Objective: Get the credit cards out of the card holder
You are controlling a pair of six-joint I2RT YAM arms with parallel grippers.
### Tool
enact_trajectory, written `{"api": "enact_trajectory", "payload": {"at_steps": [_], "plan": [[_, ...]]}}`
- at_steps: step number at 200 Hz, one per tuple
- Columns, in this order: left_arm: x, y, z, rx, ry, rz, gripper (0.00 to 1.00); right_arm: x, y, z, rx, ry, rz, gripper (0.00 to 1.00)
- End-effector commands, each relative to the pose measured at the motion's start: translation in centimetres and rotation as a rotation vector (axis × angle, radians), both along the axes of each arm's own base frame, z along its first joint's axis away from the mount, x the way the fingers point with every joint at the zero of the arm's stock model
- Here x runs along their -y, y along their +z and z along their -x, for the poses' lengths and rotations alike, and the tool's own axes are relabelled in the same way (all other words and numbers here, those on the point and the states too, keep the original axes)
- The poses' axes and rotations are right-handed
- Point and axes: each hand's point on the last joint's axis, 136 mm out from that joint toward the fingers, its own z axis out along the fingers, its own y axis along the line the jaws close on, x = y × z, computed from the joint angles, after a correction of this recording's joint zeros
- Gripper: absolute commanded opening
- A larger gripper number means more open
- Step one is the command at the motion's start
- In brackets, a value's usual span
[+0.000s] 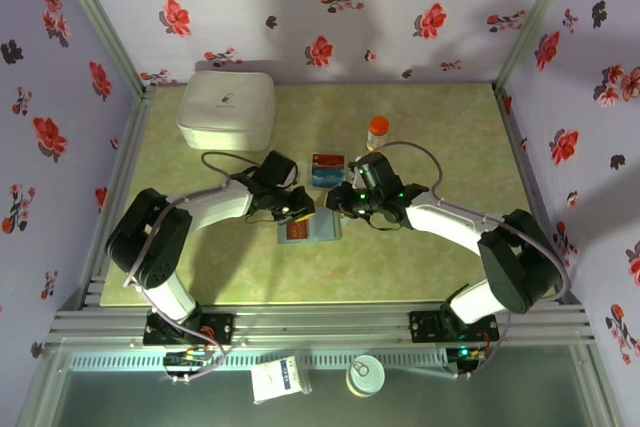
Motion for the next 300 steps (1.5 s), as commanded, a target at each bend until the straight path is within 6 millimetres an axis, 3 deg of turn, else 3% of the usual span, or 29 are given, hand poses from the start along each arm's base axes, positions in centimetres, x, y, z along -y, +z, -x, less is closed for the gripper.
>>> {"api": "enact_trajectory", "payload": {"at_steps": [1, 76, 128, 192, 244, 300], "plan": [[1.0, -0.2, -0.2, -0.007, -0.019, -0.010, 0.15, 1.2, 0.2, -0.1, 0.023, -0.016, 0.038, 0.19], [4.1, 0.0, -0.5, -0.006, -0.086, 0.006, 0.31, 2.5, 0.8, 0.3, 0.035, -0.029, 0.065, 0.20], [4.1, 0.2, -0.6, 0.005, -0.093, -0.001, 0.35, 2.5, 0.6, 0.3, 0.025, -0.025, 0.072, 0.20], [0.8, -0.2, 0.0, 0.013, -0.045, -0.043, 0.31, 1.4, -1.2, 0.2, -0.036, 0.003, 0.076, 0.21], [-2.8, -0.3, 0.3, 0.020, 0.023, -0.055, 0.28, -0.3, -3.0, 0.3, -0.077, 0.044, 0.095, 0.21], [-6.9, -1.7, 1.2, -0.009, 0.094, -0.091, 0.25, -2.0, -5.1, 0.5, -0.117, 0.082, 0.127, 0.21]]}}
